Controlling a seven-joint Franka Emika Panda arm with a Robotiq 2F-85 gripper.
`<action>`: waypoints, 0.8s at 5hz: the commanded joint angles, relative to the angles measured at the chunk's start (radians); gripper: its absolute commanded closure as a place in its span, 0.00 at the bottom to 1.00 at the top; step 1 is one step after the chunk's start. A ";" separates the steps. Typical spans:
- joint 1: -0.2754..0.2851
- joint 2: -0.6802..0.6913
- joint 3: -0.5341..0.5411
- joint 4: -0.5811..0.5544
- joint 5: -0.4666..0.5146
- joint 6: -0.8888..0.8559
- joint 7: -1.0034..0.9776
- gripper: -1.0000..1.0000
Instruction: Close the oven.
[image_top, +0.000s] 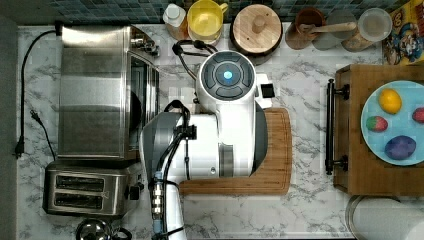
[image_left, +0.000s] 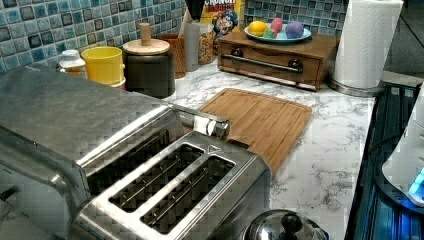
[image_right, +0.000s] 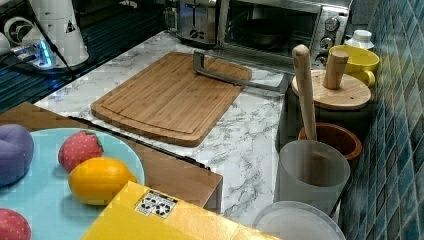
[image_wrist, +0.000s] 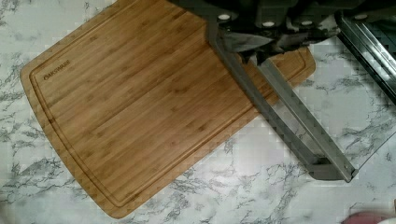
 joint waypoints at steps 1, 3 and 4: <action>-0.009 -0.037 -0.007 -0.101 0.021 0.035 -0.154 1.00; -0.138 -0.034 -0.131 -0.222 0.238 0.174 -0.611 1.00; -0.168 0.002 -0.180 -0.225 0.435 0.191 -0.950 1.00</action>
